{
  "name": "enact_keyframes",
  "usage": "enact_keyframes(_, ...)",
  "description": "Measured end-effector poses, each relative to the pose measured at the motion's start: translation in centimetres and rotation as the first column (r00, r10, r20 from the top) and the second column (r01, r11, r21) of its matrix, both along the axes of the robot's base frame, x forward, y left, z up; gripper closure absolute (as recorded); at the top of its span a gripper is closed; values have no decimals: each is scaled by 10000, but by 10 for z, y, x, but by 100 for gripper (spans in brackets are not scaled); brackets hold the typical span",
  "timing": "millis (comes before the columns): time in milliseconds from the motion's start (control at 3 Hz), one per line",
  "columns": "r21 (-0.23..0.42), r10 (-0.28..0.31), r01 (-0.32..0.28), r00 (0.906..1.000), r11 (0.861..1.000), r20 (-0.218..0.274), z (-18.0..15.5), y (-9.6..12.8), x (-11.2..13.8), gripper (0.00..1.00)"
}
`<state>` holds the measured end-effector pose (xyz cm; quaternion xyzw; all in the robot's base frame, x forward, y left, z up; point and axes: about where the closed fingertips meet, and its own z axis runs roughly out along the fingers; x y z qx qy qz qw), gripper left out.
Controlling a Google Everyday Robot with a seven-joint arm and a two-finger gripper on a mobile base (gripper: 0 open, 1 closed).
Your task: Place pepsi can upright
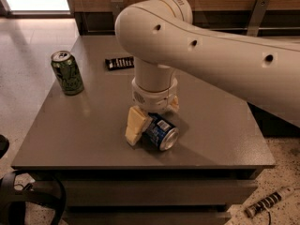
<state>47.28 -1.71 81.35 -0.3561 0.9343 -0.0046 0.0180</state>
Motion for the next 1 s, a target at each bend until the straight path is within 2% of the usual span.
enact_keyframes(333,5,-22,22,10000,10000,-29,-3,0,1,41)
enact_keyframes(667,9,-16,16,10000,10000,-11,2,0,1,72)
enact_keyframes(1000,9,-16,16,10000,10000,-11,4,0,1,94)
